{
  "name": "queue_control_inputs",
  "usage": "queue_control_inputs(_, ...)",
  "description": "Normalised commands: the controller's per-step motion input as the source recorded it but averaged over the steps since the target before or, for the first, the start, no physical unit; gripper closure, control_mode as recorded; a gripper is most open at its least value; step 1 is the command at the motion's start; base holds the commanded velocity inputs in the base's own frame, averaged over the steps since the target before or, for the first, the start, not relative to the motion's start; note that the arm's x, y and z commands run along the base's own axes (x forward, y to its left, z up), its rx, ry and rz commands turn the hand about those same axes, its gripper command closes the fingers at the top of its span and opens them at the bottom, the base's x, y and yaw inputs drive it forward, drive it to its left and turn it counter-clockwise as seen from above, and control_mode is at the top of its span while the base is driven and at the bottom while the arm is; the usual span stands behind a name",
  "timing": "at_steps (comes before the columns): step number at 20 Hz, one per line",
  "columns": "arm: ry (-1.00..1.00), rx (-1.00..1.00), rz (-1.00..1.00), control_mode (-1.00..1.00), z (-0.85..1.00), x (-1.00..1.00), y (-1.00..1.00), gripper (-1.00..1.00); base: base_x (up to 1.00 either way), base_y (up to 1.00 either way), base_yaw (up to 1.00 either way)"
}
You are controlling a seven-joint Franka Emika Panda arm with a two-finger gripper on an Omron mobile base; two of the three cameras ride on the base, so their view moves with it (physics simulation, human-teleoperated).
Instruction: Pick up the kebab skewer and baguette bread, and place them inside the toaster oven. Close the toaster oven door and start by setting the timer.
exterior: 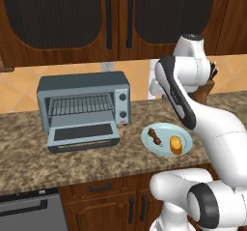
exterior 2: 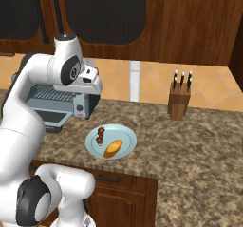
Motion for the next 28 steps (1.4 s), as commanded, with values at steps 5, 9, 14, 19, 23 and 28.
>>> queue_control_inputs(5, -0.01, 0.0, -0.03, -1.0, -0.21, -0.23, 0.53, -1.0, 0.0, 0.0, 0.0)
queue_control_inputs(9, 0.0, -0.07, -0.08, -1.0, -0.65, -0.37, 1.0, -1.0, 0.0, 0.0, 0.0)
queue_control_inputs(14, -0.05, -0.01, -0.04, -1.0, -0.39, -0.28, 1.0, -1.0, 0.0, 0.0, 0.0)
queue_control_inputs(19, -0.17, 0.01, 0.0, -1.0, -0.03, -0.04, 0.47, -1.0, 0.0, 0.0, 0.0)
queue_control_inputs(23, -0.32, 0.04, 0.0, -1.0, -0.03, 0.0, 0.47, -1.0, 0.0, 0.0, 0.0)
queue_control_inputs(28, -0.38, 0.07, 0.0, -1.0, 0.0, 0.15, 0.27, -1.0, 0.0, 0.0, 0.0)
